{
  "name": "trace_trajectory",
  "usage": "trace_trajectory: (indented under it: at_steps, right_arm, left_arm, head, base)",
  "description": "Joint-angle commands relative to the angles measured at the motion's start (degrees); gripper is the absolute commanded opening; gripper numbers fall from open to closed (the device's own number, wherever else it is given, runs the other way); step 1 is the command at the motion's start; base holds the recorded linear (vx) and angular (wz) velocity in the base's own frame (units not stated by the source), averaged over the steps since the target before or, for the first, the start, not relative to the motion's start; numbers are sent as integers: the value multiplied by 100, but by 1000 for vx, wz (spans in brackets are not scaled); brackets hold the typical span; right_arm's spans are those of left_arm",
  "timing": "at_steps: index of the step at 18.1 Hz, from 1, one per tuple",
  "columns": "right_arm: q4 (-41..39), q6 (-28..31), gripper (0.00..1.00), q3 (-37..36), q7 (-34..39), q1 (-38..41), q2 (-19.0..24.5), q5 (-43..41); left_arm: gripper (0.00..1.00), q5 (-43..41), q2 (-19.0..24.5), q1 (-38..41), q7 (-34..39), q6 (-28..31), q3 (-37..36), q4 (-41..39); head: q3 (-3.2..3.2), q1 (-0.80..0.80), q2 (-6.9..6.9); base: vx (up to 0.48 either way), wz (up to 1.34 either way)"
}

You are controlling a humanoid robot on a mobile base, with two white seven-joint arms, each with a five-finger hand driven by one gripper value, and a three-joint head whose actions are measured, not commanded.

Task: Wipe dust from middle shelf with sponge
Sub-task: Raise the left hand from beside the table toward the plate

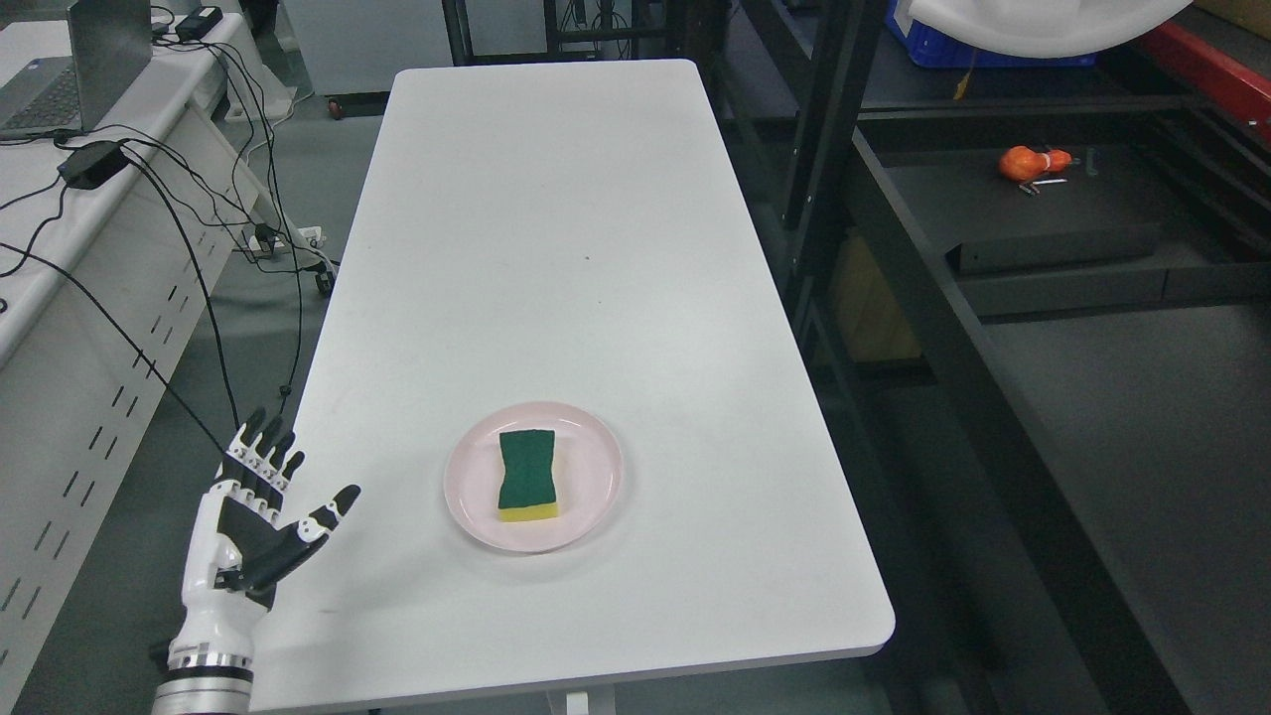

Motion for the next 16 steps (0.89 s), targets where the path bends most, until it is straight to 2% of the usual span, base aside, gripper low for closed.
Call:
trace_trajectory:
  at_steps: [1, 10, 12, 16]
  right_arm:
    - [-100, 414, 100, 0, 2, -4, -100, 0]
    - [-100, 414, 100, 0, 2, 4, -100, 0]
    - [-100, 414, 100, 0, -6, 5, -100, 0]
    - [-100, 422, 100, 0, 2, 4, -100, 0]
  left_arm:
    - [99, 7, 99, 22, -6, 3, -32, -1]
    - [99, -177, 99, -285, -42, 3, -33, 244]
    - [99, -571, 121, -513, -129, -14, -15, 454]
    - [99, -1906, 718, -1234, -857, -233, -32, 719]
  head:
    - [0, 0, 0]
    - [0, 0, 0]
    - [0, 0, 0]
    - [0, 0, 0]
  base:
    - [0, 0]
    - [0, 0]
    - [0, 0]
    - [0, 0]
